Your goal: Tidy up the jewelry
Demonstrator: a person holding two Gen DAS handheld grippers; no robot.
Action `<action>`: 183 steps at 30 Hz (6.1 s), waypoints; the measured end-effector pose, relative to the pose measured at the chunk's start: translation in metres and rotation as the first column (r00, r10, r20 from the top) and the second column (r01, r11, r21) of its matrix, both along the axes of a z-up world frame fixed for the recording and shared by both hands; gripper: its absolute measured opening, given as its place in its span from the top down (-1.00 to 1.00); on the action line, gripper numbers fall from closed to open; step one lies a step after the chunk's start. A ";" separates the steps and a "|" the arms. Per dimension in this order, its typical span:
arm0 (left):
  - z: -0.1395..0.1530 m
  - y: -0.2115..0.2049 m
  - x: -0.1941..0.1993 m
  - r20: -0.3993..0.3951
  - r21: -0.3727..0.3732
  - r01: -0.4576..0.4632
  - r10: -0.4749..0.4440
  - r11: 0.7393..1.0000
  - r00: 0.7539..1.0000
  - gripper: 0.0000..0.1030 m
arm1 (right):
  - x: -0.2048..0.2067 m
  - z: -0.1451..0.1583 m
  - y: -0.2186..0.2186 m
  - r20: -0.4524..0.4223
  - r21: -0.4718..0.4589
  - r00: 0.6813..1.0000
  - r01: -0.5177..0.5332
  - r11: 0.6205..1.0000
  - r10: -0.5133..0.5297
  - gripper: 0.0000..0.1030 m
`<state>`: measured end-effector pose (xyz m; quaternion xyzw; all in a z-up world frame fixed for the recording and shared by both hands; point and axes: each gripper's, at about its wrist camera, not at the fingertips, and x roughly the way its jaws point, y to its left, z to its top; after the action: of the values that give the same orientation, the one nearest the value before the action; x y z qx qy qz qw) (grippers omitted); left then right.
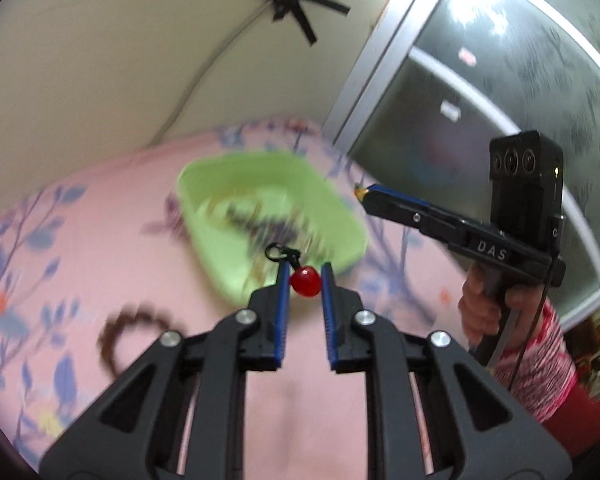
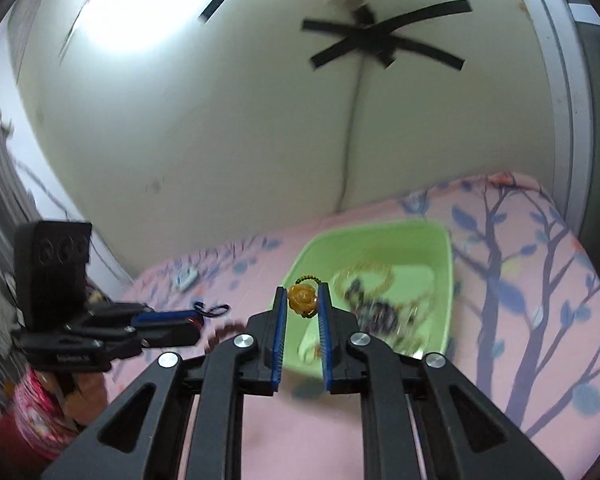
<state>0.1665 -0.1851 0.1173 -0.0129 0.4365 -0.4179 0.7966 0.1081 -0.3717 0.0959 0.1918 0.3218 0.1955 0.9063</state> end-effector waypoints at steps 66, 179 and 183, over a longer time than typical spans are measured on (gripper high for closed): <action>-0.023 0.197 -0.059 0.008 0.075 -0.440 0.441 0.895 0.898 0.87 | 0.004 -0.010 0.250 -0.067 -0.239 0.929 -0.370 0.898 0.365 1.00; -0.081 0.054 -0.166 0.333 0.083 -0.352 0.307 0.932 0.891 0.57 | -0.170 -0.094 0.024 -0.130 0.130 0.878 0.476 0.870 -0.461 0.78; -0.082 0.058 -0.163 0.319 0.078 -0.377 0.335 0.923 0.886 0.57 | -0.173 -0.095 0.021 -0.134 0.144 0.872 0.487 0.861 -0.471 0.78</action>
<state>0.0032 -0.1268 0.0350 0.0258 0.3286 -0.2303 0.9156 -0.0647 -0.3512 0.0010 0.3530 0.2881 -0.0180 0.8900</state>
